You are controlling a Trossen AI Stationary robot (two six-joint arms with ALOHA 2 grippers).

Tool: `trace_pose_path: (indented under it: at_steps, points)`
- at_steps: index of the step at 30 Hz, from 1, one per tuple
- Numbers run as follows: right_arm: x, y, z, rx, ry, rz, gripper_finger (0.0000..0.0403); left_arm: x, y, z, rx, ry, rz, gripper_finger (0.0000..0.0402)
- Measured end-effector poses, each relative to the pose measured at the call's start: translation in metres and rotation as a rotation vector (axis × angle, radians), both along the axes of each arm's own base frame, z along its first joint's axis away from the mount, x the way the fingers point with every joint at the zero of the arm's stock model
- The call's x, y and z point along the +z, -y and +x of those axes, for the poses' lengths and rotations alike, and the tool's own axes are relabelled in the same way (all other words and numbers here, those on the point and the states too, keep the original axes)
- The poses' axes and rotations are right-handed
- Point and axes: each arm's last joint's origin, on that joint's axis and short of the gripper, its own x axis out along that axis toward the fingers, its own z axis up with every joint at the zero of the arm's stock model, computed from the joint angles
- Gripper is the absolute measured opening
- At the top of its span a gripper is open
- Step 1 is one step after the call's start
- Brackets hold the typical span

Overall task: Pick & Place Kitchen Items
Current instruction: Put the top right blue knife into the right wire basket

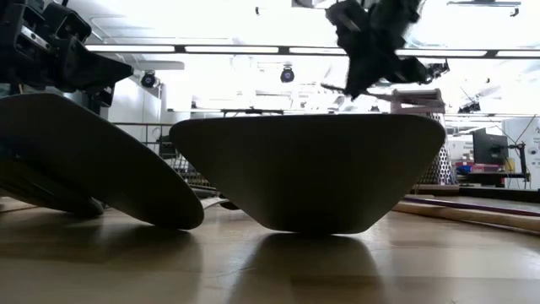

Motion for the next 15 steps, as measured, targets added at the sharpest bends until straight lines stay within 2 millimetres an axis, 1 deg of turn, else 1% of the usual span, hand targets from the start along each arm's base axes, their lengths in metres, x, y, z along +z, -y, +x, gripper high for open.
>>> trace_pose_path:
  at_steps: [3, 7, 11, 15]
  points:
    - [0.019, 0.010, 0.004, -0.015, 0.052, -0.056, 0.0033, 0.000, 0.000, 0.000, 0.000, 0.000, 0.000, 0.0003]
    - [0.038, 0.025, 0.005, -0.020, 0.097, -0.113, 0.0033, 0.000, 0.000, 0.000, 0.000, 0.000, 0.000, 0.0003]
    - [0.052, 0.044, 0.003, -0.025, 0.121, -0.178, 0.0033, 0.000, 0.000, 0.000, 0.000, 0.000, 0.000, 0.0003]
    - [0.060, 0.066, -0.002, -0.034, 0.106, -0.273, 0.0033, 0.000, 0.000, 0.000, 0.000, 0.000, 0.000, 0.0003]
